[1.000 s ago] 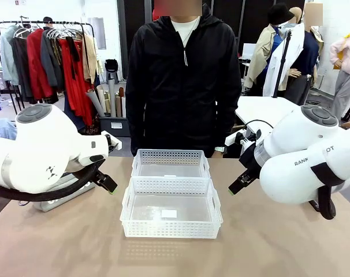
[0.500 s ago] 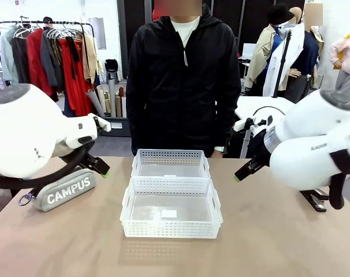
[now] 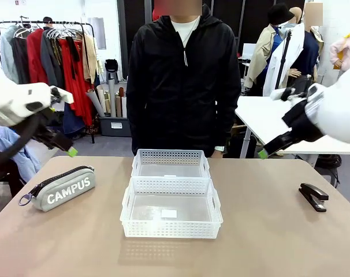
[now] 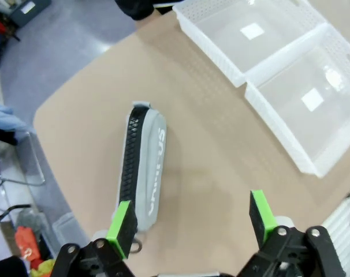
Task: Distribute items into two baskets.
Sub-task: Pick up the Pencil pouch that the person points to.
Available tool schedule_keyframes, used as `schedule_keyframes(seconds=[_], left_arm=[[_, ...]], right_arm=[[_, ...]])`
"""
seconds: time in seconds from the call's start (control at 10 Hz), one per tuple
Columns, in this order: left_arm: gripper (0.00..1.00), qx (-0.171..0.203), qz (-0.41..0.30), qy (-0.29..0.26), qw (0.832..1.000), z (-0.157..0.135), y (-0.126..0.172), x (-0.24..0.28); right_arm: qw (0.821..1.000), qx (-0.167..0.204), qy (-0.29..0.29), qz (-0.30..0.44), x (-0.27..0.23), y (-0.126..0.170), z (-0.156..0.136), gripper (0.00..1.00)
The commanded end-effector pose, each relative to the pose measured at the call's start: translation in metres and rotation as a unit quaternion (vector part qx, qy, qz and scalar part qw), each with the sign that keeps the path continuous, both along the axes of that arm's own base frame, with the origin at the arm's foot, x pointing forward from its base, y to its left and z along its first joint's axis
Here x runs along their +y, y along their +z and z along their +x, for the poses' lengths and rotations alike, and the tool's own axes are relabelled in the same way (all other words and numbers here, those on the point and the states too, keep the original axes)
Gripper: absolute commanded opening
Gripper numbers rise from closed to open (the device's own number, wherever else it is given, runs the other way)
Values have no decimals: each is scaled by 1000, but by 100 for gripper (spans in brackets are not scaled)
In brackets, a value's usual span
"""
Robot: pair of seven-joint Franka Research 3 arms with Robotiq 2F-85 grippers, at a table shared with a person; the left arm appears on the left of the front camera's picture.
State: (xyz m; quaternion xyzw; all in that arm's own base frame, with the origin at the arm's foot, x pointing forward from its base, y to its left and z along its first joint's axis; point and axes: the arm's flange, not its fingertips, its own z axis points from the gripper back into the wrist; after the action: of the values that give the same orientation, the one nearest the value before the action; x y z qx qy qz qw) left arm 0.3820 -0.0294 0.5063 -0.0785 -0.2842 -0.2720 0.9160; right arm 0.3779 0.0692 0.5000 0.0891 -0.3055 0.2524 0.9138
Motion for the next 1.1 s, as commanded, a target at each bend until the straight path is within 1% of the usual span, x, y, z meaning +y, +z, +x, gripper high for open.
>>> schedule_keyframes(seconds=[0.0, 0.2, 0.3, 0.4, 0.5, 0.7, 0.8, 0.9, 1.0], left_arm=[[100, 15, -42, -28, 999, 10, 13, 25], [100, 15, -84, -56, 995, 11, 16, 39], [100, 9, -100, -65, 993, 6, 18, 52], [100, 5, -119, -85, 989, -3, 20, 68], [100, 4, -117, -108, 987, -16, 20, 85], [100, -26, -130, -109, 985, -35, 23, 108], [100, -35, -147, -106, 983, -42, 25, 120], [100, -38, -171, -126, 976, -46, 26, 131], [100, -33, -190, -143, 971, -43, 24, 134]], right_arm=[[999, 15, 23, 17, -30, 14, 6, 100], [997, 26, 36, 57, -63, 23, 3, 100], [997, 21, 38, 72, -81, 28, -6, 100], [996, 12, 33, 87, -98, 34, -17, 100], [994, -2, 24, 104, -116, 40, -31, 100], [991, -28, 11, 133, -136, 50, -57, 100], [989, -34, 3, 144, -145, 52, -66, 100], [987, -30, -4, 157, -155, 50, -70, 100], [985, -26, -7, 171, -164, 46, -71, 100]])
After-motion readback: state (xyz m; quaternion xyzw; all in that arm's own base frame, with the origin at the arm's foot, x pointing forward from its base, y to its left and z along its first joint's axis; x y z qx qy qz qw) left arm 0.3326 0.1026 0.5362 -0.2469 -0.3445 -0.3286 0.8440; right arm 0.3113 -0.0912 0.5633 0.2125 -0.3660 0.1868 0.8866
